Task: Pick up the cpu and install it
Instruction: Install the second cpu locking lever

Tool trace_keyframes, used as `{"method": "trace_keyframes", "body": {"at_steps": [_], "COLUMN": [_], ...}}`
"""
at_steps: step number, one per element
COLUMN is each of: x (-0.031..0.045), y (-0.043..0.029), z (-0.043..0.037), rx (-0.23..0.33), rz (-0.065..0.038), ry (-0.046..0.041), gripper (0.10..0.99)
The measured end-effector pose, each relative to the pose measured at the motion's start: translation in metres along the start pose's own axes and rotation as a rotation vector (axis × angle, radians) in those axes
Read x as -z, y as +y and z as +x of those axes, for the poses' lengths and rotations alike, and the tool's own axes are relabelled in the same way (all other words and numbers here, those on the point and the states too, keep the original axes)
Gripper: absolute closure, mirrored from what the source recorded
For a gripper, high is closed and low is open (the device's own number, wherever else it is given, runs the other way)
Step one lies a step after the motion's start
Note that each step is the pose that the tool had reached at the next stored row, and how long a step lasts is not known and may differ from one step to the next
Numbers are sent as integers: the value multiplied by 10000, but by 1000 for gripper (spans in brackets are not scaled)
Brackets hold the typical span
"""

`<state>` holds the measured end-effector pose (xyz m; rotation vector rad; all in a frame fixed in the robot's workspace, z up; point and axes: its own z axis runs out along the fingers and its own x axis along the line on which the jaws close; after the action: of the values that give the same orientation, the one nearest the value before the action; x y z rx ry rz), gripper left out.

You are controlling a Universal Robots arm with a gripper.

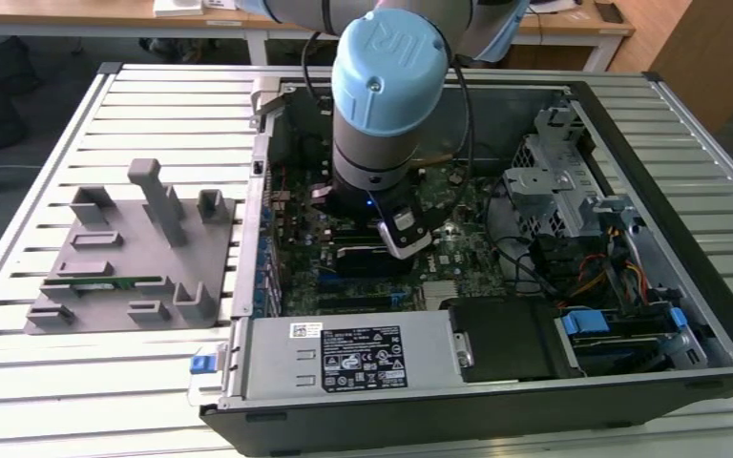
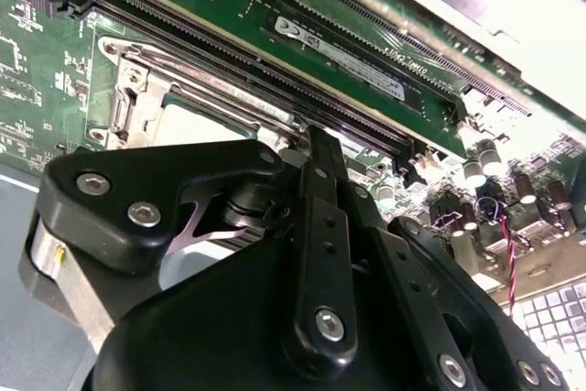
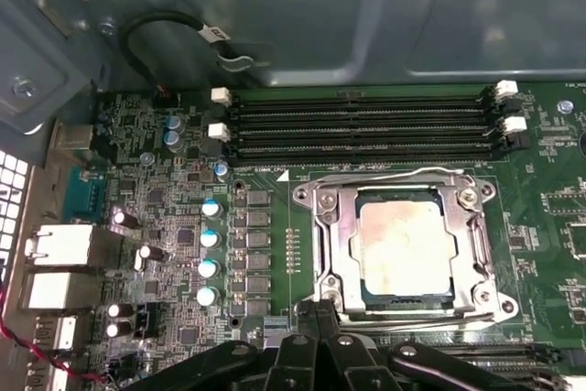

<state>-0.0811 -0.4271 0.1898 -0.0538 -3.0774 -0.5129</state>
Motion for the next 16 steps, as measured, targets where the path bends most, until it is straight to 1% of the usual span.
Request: {"method": "trace_keyframes", "body": {"at_steps": [6, 16], "x": [-9, -26], "y": [-2, 19], "z": [17, 34], "rx": [12, 23], "rz": [-63, -92], "ry": [6, 10], "gripper": [980, 980]}}
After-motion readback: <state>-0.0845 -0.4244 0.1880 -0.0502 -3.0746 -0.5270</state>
